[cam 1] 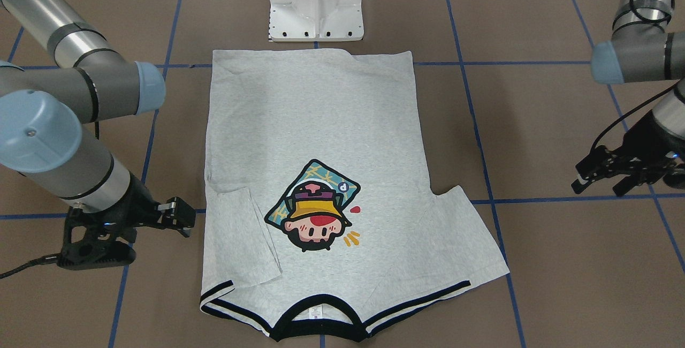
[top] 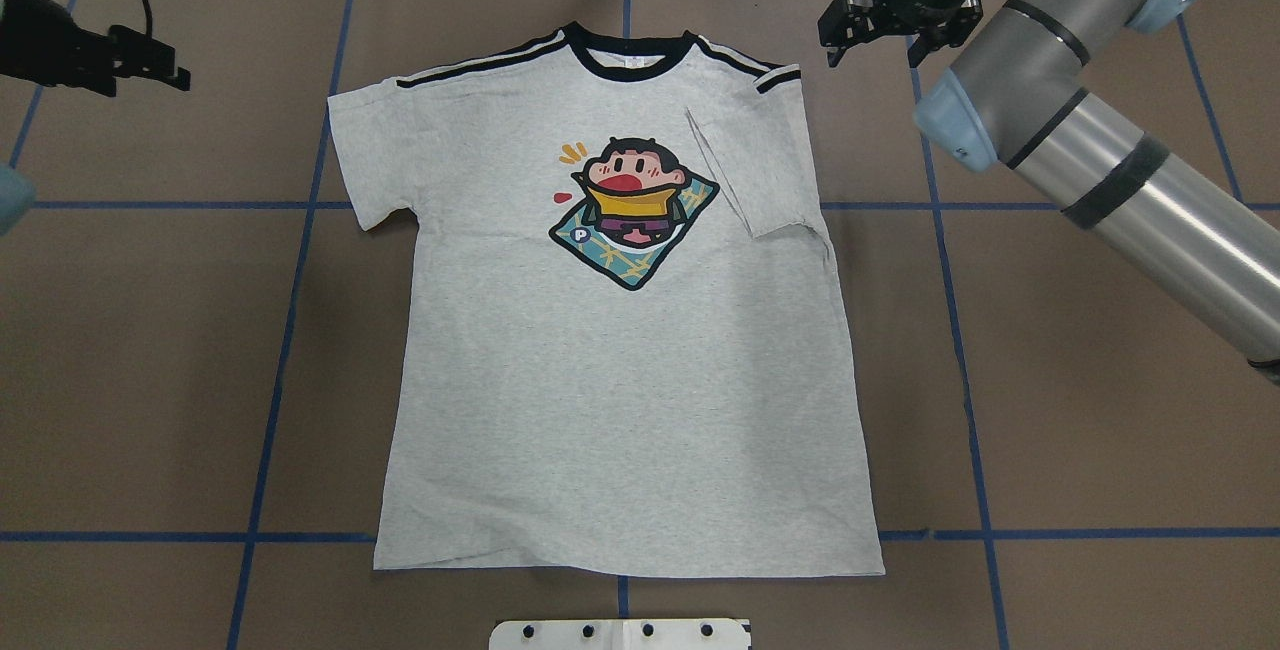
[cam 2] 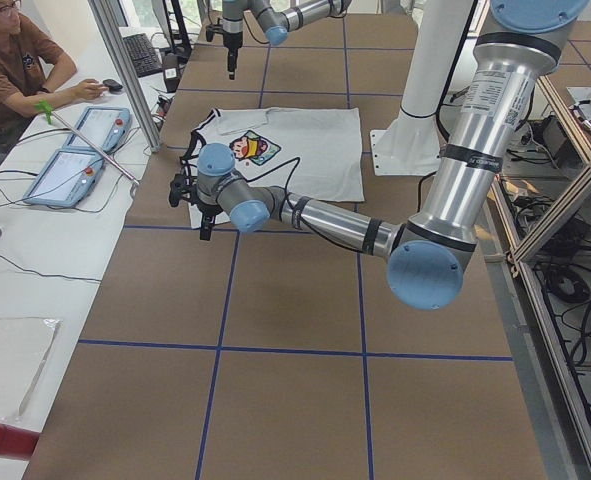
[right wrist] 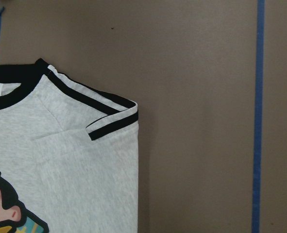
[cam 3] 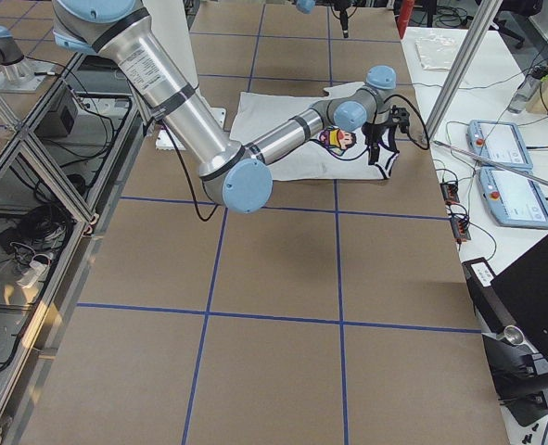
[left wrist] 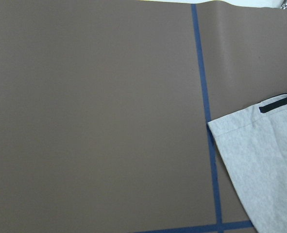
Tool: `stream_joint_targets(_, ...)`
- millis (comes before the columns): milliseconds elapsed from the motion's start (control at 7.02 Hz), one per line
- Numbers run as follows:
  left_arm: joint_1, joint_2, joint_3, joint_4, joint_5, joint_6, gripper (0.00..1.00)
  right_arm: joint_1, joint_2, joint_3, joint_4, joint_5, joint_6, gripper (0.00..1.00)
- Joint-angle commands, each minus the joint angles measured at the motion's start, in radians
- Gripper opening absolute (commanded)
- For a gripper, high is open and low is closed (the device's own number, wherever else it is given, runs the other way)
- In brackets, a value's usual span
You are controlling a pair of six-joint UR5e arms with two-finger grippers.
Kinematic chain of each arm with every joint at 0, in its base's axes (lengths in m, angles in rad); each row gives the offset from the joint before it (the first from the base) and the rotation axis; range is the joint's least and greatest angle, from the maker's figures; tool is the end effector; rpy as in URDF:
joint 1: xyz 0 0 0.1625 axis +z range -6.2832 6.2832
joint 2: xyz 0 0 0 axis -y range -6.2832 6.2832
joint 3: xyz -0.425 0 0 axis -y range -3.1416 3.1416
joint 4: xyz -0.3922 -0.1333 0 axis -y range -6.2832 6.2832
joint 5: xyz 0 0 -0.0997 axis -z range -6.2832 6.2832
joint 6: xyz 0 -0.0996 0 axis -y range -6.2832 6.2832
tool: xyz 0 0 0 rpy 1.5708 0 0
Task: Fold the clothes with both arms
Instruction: 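Release and raise the right gripper while the left arm moves toward the shirt, then move the left gripper to the sleeve nearest it at the collar end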
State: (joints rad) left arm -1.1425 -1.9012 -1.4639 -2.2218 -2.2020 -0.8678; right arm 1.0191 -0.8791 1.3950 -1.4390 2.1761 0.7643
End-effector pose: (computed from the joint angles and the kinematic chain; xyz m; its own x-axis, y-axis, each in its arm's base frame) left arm 0.2005 -0.6186 0.4527 0.5564 0.0379 -0.8300 0.2446 0.9472 0.2073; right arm -0.3232 -0.6714 0.3015 0.6649 -0.0522 0.7451 -0.0584 0.9909 0.1215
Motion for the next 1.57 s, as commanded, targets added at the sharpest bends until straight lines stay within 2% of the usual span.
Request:
stream_joint_targets(0, 0.138, -0.096, 0.164, -0.203, 0.185, -0.207, 1.0, 0.036, -0.044, 0.06, -0.067, 0.034, -0.062, 1.0)
stream_joint_targets(142, 0.2, -0.149, 0.231, -0.208, 0.299, -0.224, 0.99, 0.039, -0.047, 0.065, -0.067, 0.036, -0.062, 1.0)
stream_joint_targets(285, 0.21, -0.2, 0.296, -0.208, 0.336, -0.223, 0.99, 0.039, -0.046, 0.065, -0.067, 0.034, -0.06, 1.0)
stream_joint_targets(427, 0.21, -0.206, 0.333, -0.228, 0.344, -0.221, 0.96, 0.038, -0.043, 0.065, -0.067, 0.033, -0.06, 1.0)
stream_joint_targets(570, 0.214, -0.226, 0.387, -0.255, 0.405, -0.215, 0.96, 0.038, -0.046, 0.064, -0.064, 0.033, -0.06, 1.0)
stream_joint_targets(712, 0.23, -0.27, 0.442, -0.256, 0.45, -0.214, 0.92, 0.038, -0.047, 0.064, -0.064, 0.033, -0.06, 1.0)
stream_joint_targets(1139, 0.248, -0.276, 0.453, -0.256, 0.456, -0.129, 0.79, 0.038, -0.058, 0.059, -0.057, 0.03, -0.059, 1.0)
stream_joint_targets(1424, 0.253, -0.277, 0.461, -0.257, 0.456, -0.129, 0.75, 0.035, -0.06, 0.056, -0.054, 0.028, -0.057, 1.0)
